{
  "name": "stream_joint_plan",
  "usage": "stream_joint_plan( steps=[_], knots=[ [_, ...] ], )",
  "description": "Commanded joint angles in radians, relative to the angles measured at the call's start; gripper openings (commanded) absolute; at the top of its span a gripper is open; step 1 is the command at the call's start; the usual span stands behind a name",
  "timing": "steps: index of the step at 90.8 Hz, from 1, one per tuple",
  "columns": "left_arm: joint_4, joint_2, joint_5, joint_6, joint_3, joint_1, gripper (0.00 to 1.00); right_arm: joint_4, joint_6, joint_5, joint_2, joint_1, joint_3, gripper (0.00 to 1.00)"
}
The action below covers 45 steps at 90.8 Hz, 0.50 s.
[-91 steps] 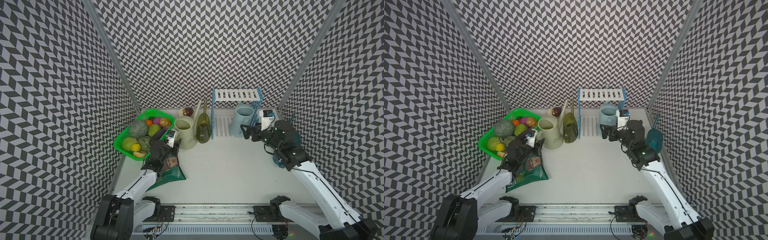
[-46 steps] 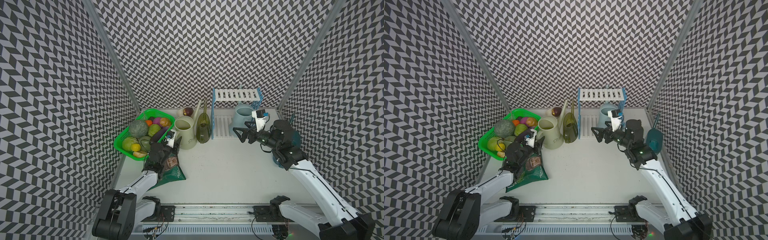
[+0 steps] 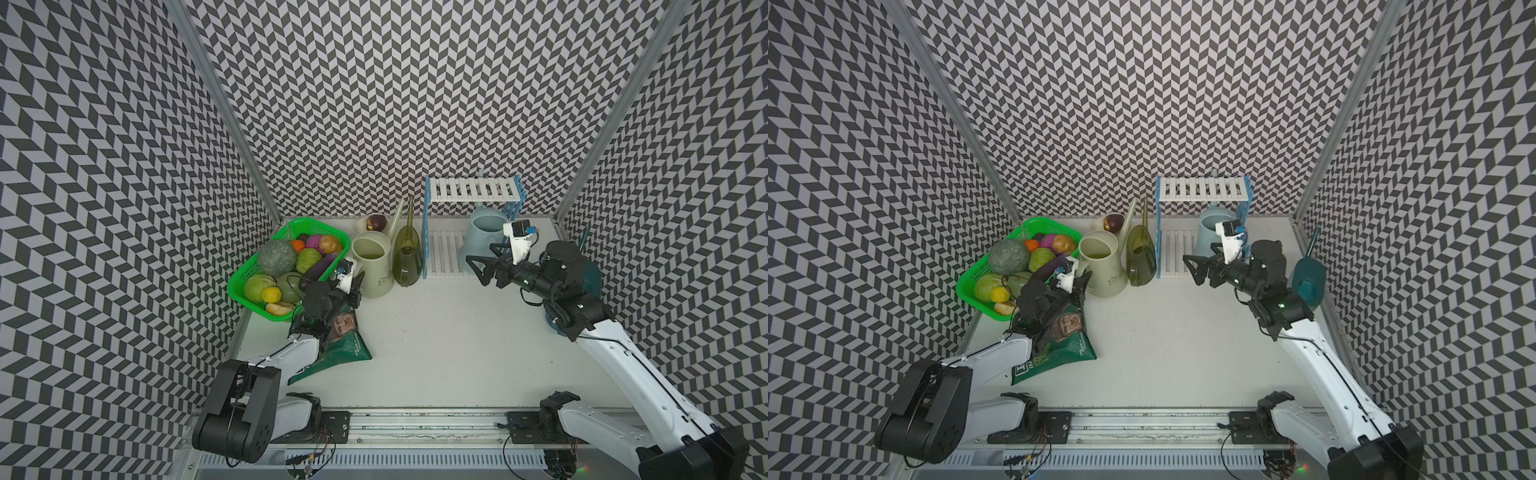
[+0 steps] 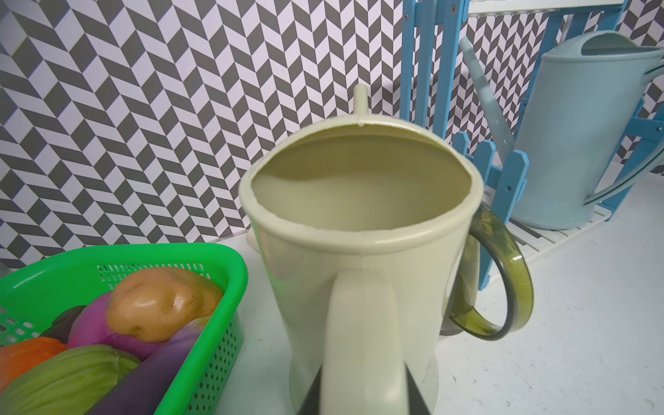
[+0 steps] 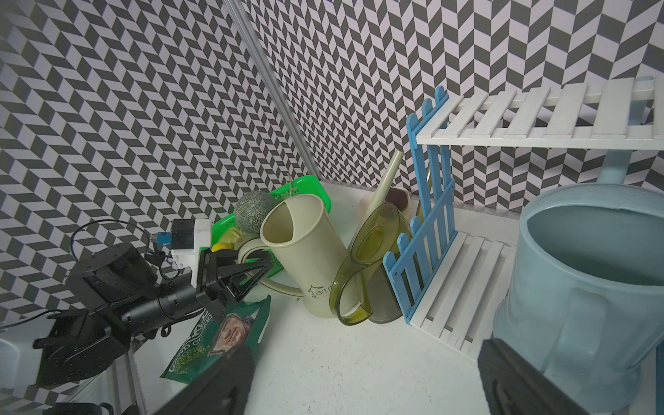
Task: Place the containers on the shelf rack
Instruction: 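Pick up a container from the center of the board.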
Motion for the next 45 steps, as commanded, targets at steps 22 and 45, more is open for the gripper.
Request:
stream_joint_plan(
  steps=[22,45],
  knots=[
    [-0.114,-0.06,0.001,-0.015,0.141,0.008,0.08,0.048,-0.022,0.015,-0.015,0.006,-0.002,1.0],
    [-0.277,-0.089,-0.004,-0.045,0.26,0.008,0.02,0.043,-0.024,0.026,-0.034,0.006,0.001,1.0]
  ],
)
